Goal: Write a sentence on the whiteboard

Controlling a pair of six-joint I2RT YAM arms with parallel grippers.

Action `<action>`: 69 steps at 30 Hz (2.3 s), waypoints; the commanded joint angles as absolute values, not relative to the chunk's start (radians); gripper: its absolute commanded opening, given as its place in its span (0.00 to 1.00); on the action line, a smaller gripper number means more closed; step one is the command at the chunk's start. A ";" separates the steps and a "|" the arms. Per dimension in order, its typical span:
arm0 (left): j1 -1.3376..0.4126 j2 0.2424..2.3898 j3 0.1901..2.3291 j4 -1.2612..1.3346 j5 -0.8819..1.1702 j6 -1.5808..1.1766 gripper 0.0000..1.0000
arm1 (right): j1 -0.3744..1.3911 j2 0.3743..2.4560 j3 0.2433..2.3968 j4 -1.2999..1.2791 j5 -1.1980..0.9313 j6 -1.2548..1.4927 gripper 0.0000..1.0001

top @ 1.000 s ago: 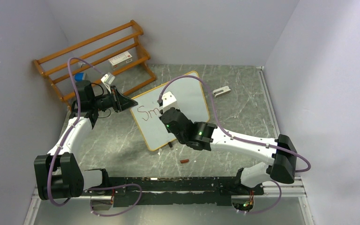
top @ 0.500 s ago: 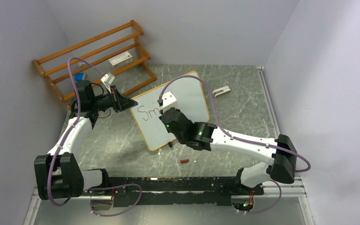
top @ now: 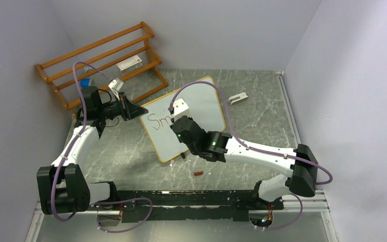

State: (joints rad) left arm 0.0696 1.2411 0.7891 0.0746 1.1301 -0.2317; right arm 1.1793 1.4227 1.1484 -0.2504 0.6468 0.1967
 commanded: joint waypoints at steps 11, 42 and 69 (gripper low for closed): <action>0.084 1.262 0.794 0.050 1.058 -0.148 0.05 | 1.174 1.436 1.169 -0.317 0.638 0.218 0.00; 0.085 1.261 0.794 0.044 1.056 -0.143 0.05 | 1.173 1.364 1.185 -0.280 0.668 0.174 0.00; 0.084 1.266 0.798 0.042 1.061 -0.142 0.05 | 1.123 1.443 1.232 -0.161 0.647 0.097 0.00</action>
